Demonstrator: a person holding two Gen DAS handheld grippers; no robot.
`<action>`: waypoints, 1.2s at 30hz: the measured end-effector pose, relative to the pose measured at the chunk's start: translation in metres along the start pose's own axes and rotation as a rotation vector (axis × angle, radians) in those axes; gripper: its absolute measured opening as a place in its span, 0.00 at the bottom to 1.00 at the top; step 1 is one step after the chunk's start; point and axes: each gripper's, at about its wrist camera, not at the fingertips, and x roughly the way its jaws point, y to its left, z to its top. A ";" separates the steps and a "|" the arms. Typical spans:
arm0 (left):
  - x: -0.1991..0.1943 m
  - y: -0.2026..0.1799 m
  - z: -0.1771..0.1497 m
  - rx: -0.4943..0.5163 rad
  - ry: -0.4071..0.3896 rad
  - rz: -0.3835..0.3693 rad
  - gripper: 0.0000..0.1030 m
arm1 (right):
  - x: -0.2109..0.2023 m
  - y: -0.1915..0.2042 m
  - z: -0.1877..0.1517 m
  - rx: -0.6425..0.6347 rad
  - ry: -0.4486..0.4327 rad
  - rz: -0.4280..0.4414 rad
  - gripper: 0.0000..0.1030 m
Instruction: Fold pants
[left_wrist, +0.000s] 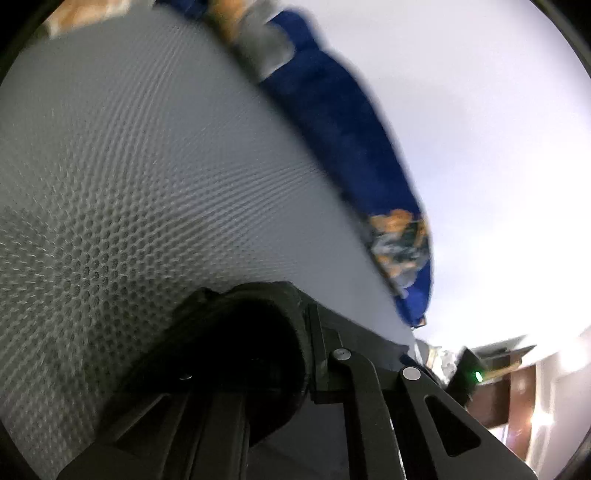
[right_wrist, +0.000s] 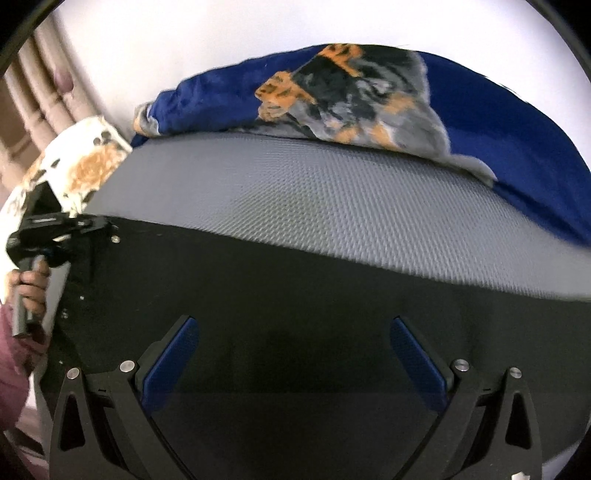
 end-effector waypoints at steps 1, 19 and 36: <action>-0.010 -0.013 -0.005 0.041 -0.018 -0.021 0.07 | 0.004 -0.002 0.006 -0.030 0.016 0.030 1.00; -0.073 -0.062 -0.044 0.296 -0.095 -0.136 0.07 | 0.067 -0.003 0.058 -0.512 0.397 0.346 0.63; -0.052 -0.041 -0.044 0.284 -0.101 -0.030 0.07 | 0.059 -0.027 0.040 -0.536 0.425 0.132 0.14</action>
